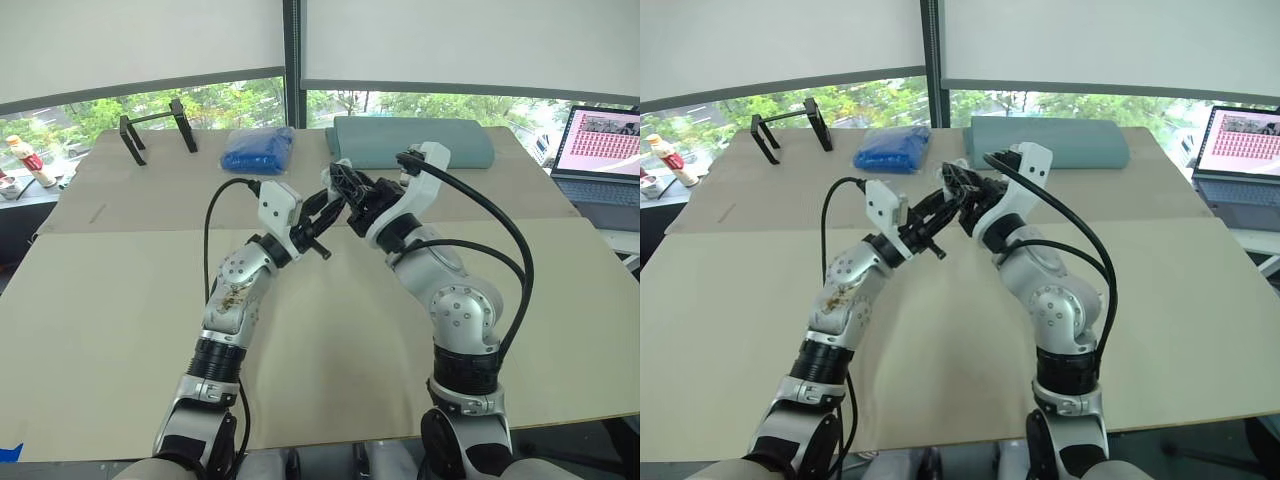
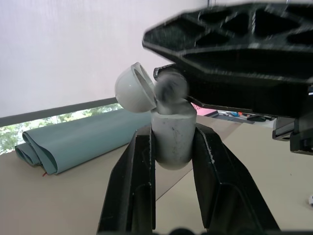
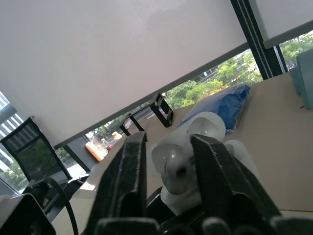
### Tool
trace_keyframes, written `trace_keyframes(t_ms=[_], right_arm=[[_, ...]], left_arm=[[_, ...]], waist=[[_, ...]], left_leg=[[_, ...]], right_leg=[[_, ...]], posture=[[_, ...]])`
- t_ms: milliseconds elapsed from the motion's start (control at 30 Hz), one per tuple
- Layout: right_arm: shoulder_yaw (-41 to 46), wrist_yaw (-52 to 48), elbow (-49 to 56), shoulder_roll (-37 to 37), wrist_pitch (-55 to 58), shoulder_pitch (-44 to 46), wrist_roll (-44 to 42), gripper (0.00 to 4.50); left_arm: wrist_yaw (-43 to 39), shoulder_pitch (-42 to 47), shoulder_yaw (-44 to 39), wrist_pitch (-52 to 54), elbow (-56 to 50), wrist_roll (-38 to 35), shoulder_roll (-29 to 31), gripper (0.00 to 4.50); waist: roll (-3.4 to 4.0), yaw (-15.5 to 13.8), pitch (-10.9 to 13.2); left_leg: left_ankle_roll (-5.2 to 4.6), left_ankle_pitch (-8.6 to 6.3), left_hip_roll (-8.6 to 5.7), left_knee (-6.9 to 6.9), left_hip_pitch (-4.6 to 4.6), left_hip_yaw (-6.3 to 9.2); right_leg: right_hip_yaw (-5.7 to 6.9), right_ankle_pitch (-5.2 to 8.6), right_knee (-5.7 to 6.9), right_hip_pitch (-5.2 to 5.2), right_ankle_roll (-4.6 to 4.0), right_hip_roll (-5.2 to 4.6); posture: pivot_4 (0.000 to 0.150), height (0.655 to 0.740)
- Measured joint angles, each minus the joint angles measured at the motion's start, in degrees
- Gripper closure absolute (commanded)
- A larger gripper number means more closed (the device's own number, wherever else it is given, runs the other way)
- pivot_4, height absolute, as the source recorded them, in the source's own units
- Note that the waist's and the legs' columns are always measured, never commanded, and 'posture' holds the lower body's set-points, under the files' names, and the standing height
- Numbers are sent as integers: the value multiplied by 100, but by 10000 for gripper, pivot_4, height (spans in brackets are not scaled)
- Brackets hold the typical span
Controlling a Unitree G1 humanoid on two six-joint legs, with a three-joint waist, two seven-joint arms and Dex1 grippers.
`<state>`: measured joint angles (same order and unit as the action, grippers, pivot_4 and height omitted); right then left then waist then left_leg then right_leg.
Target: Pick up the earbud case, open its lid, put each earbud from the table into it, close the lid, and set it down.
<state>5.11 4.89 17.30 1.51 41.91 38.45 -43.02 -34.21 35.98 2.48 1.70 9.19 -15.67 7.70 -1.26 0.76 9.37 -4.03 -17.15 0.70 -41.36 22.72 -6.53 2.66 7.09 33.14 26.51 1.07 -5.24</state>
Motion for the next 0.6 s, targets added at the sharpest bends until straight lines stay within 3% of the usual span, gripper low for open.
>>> trace_keyframes(t_ms=[33, 167, 333, 400, 467, 533, 600], right_arm=[[1, 2, 0, 9, 0, 0, -9, 13780], [97, 73, -62, 38, 0, 66, -113, 13780], [939, 200, -323, -279, 49, 459, -731, 13780], [1331, 67, -330, -920, 199, 705, -1100, 13780], [1558, -428, -423, -2046, 505, 690, -1252, 13780], [1236, -1479, -686, -3828, 542, -73, -625, 13780], [924, -2001, -1295, -4713, 439, -715, 190, 13780]], left_arm=[[0, 0, 2, 0, 20, 6, -5, 39427], [-7, 0, 8, 1, 41, 12, -9, 39427], [-54, -35, 8, 0, 31, -1, 26, 39427], [-97, -164, 8, 4, 11, -12, 113, 39427], [-146, -371, -1, 20, -28, -15, 223, 39427], [-217, -562, 10, 63, -102, -18, 328, 39427], [-244, -689, -53, 83, -116, -18, 478, 39427]], waist=[[0, 0, 0], [0, -1, 0], [1, -12, 1], [1, -17, 1], [1, -30, 0], [0, -107, 0], [-2, -110, -1]], left_leg=[[0, 0, 0, 0, 0, 0], [0, 0, 0, -1, 0, 0], [-2, -1, -2, -3, 2, 0], [-8, -4, -3, 0, 1, 1], [-12, -7, -4, 8, 1, 0], [-21, -13, -12, 17, 0, 1], [-23, -13, -20, 34, -9, -10]], right_leg=[[0, 0, 0, 0, 0, 0], [0, 0, 0, -1, 0, -1], [0, 0, -2, -1, 0, -4], [1, 0, -3, -2, 0, -6], [2, 2, -9, -3, 1, -8], [7, 10, -19, -6, 11, -15], [-5, 11, -29, -9, 13, -19]], posture=[[1500, 7400], [1500, 7400], [1500, 7400], [1500, 7400], [1500, 7400], [1500, 7400], [1500, 7400]])
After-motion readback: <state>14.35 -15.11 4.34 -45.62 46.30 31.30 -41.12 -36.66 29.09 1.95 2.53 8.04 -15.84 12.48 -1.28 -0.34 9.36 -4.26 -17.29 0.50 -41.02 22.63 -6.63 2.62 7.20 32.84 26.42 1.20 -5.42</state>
